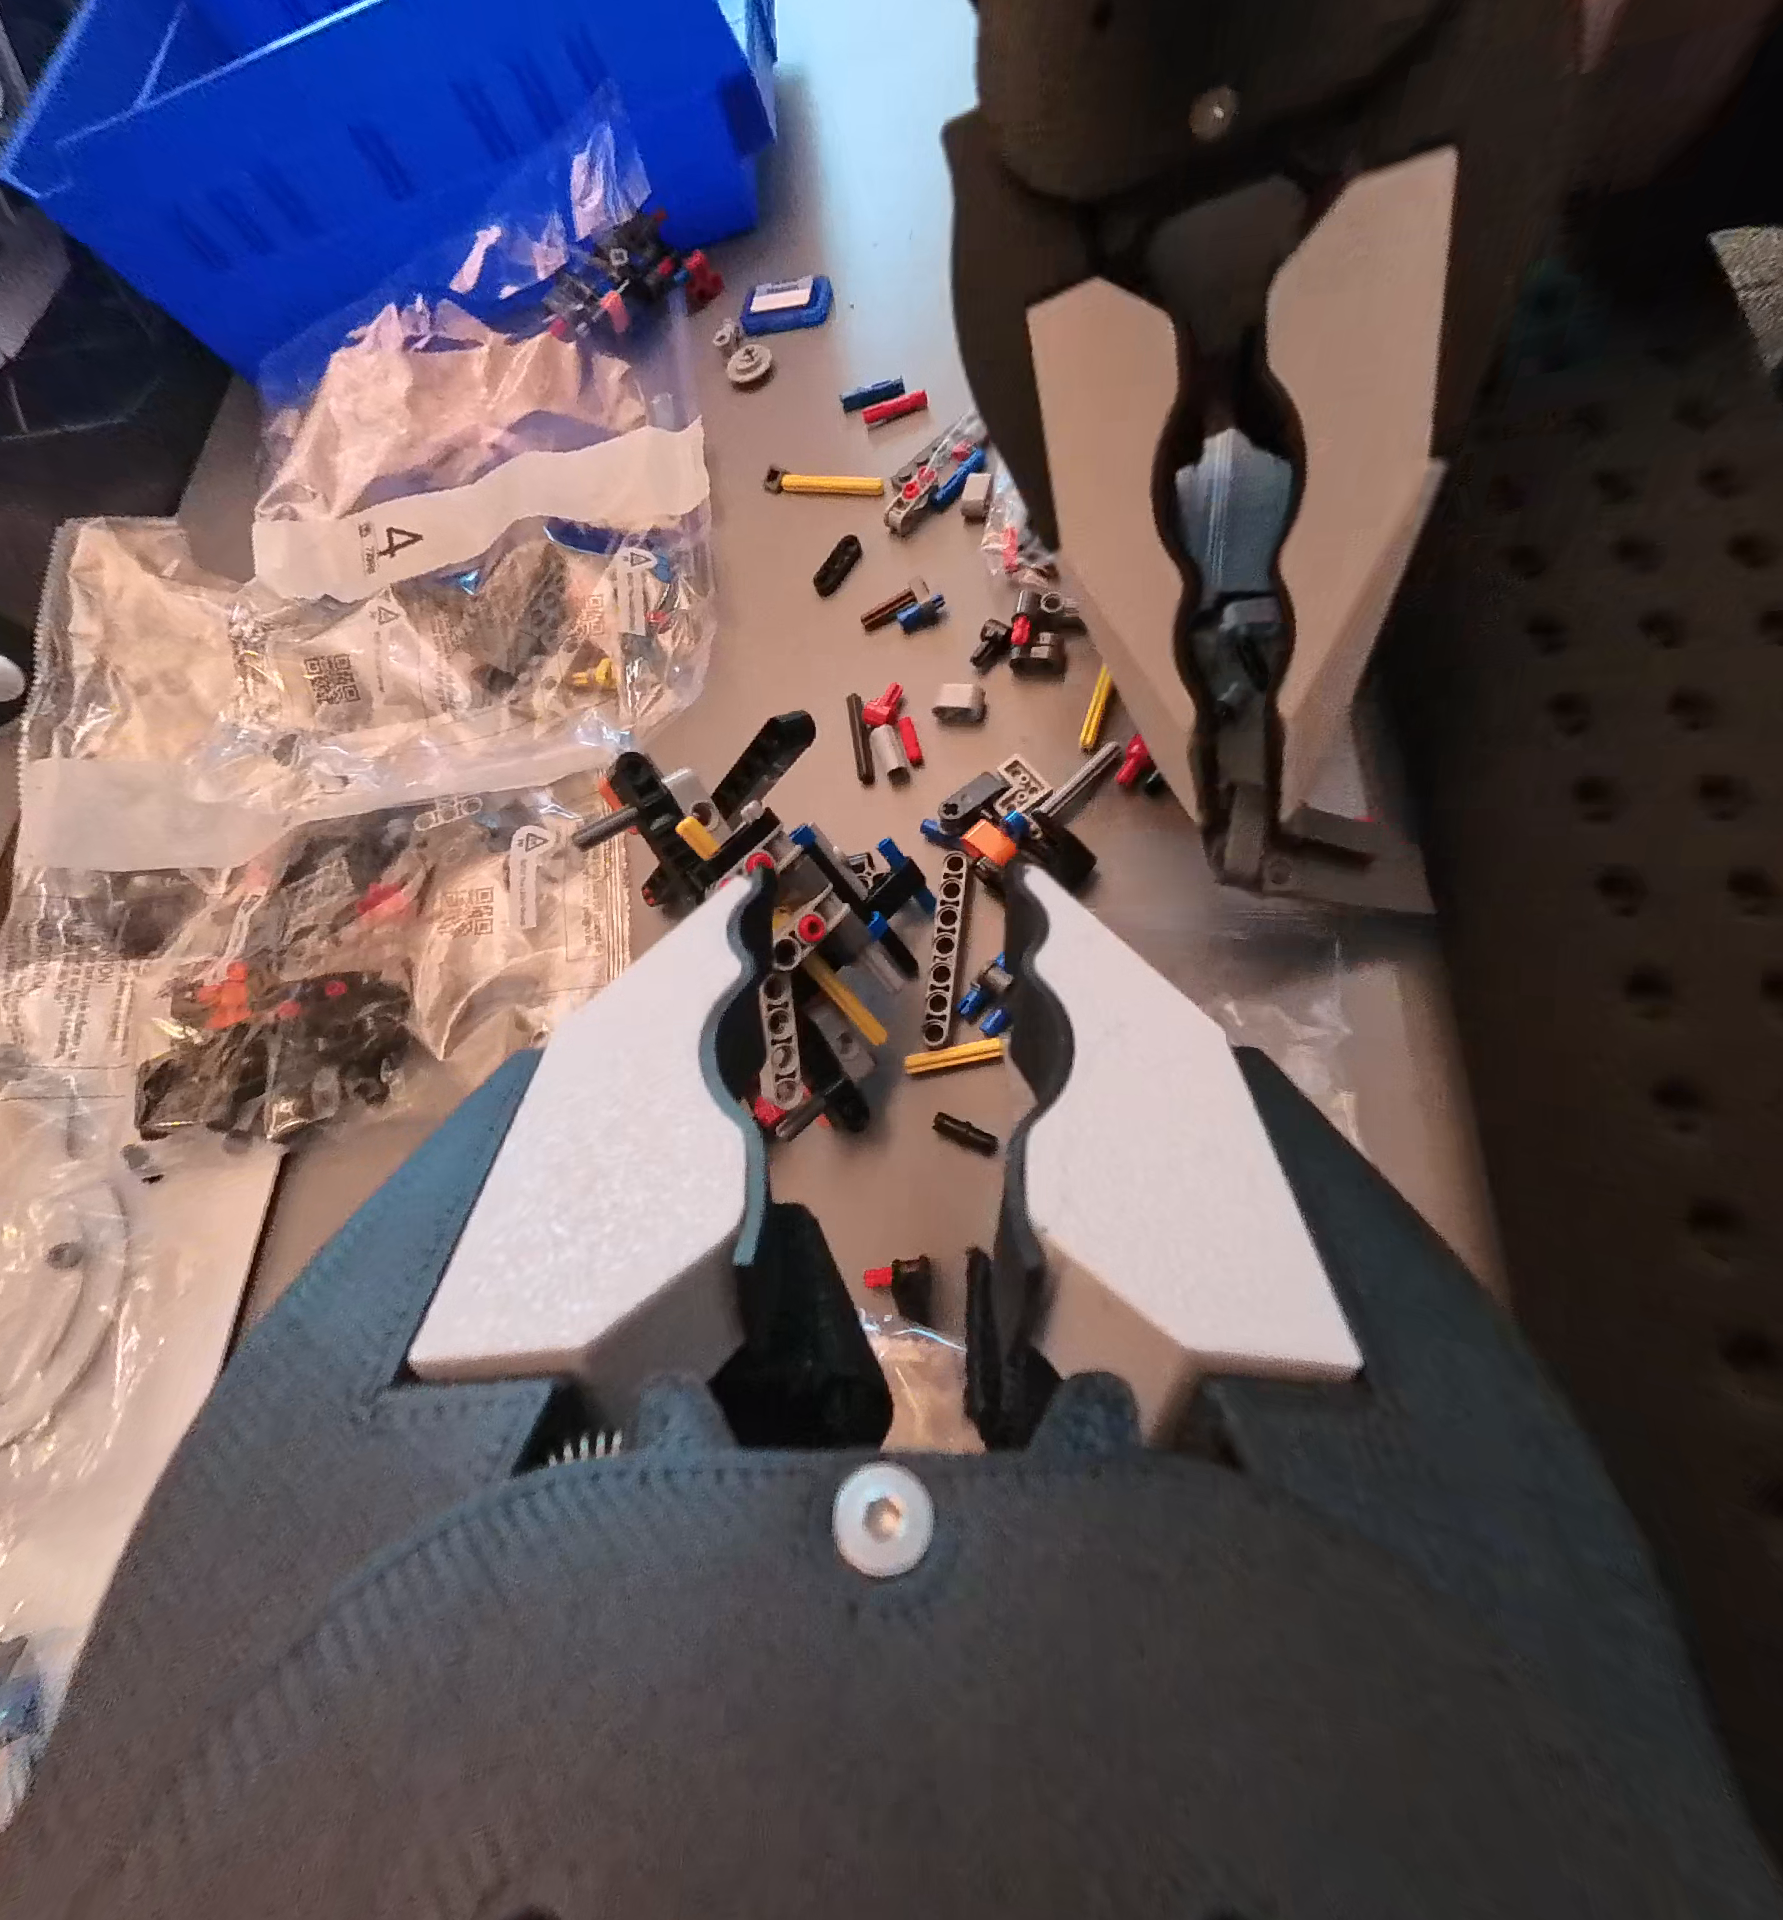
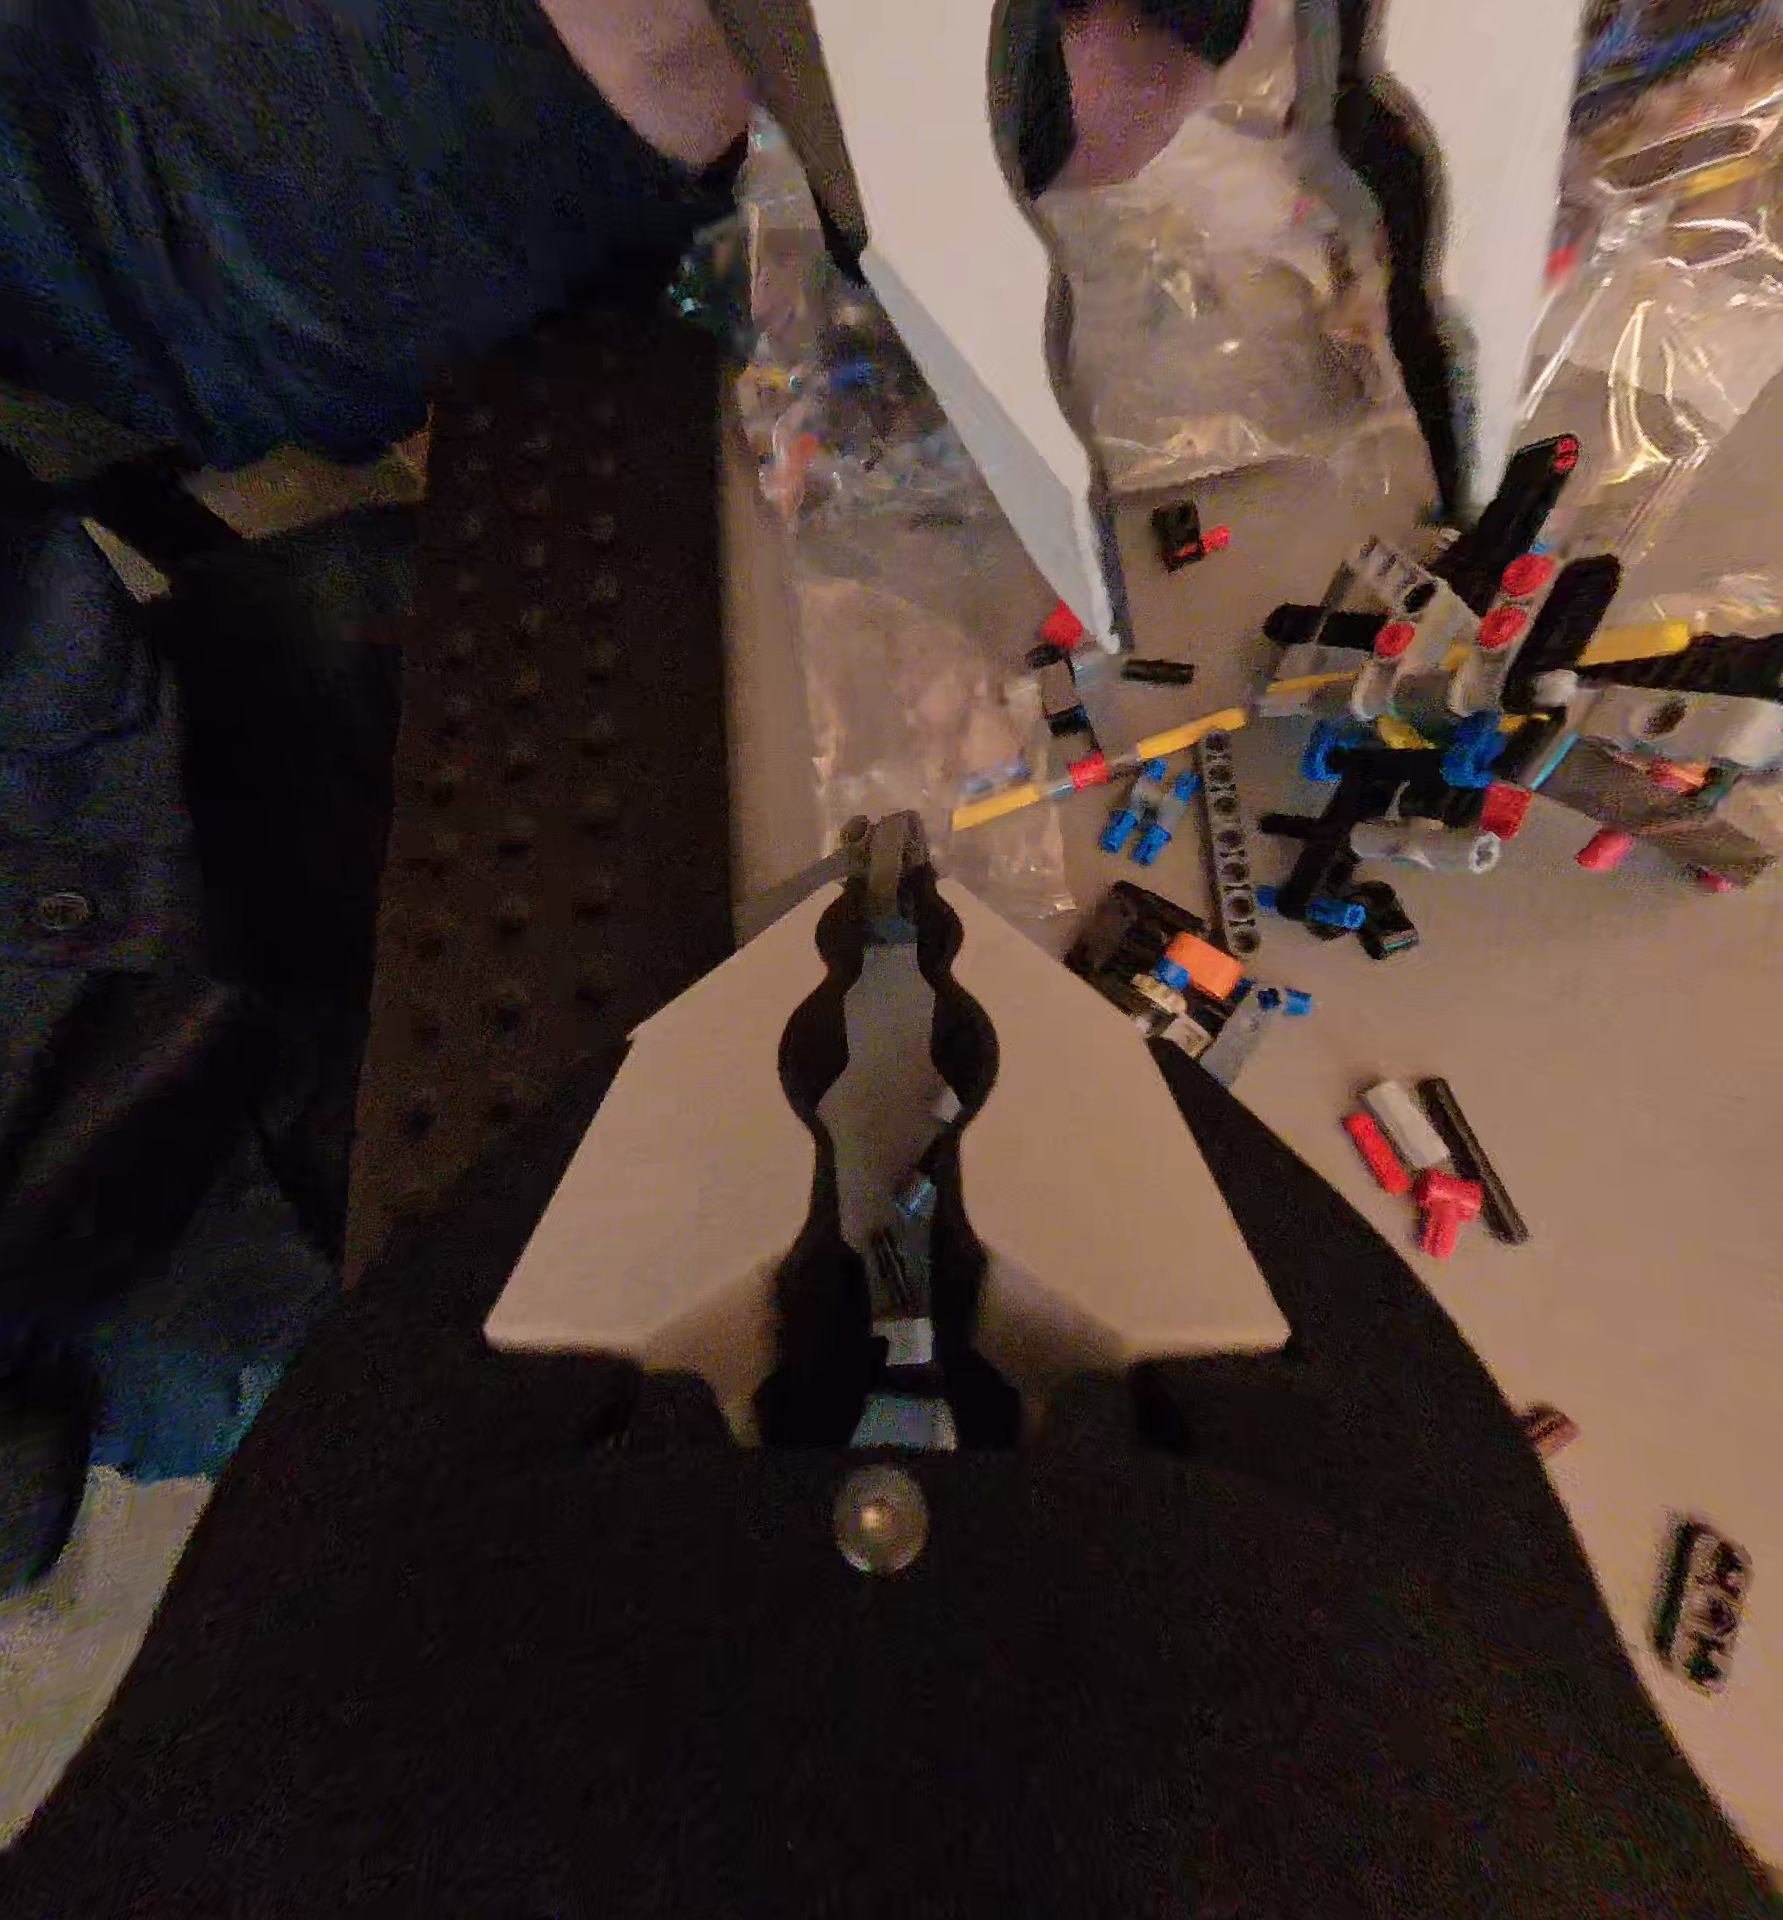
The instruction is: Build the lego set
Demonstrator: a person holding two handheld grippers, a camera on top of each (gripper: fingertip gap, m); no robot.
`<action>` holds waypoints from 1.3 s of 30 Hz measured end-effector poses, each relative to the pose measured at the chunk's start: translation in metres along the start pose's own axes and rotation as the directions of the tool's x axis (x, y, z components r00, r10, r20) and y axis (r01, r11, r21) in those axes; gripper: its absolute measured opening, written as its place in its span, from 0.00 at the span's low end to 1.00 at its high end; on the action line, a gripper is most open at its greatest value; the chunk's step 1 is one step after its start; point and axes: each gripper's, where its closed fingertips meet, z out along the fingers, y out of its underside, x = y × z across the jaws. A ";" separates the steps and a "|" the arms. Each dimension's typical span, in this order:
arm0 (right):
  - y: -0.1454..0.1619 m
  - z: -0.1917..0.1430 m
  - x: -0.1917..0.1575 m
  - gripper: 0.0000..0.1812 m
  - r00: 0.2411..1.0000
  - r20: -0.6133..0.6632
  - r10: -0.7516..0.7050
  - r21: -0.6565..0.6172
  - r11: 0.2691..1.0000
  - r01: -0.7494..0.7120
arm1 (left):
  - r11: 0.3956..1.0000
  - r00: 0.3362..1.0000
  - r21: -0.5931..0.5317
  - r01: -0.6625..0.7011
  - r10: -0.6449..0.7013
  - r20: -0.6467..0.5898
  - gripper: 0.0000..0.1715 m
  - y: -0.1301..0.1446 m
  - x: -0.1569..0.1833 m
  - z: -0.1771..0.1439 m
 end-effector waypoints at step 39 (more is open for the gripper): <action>0.012 -0.088 0.090 0.03 0.923 -0.361 0.133 0.264 0.964 -0.036 | 0.916 0.942 -0.245 0.318 -0.276 0.190 0.52 0.096 -0.025 -0.094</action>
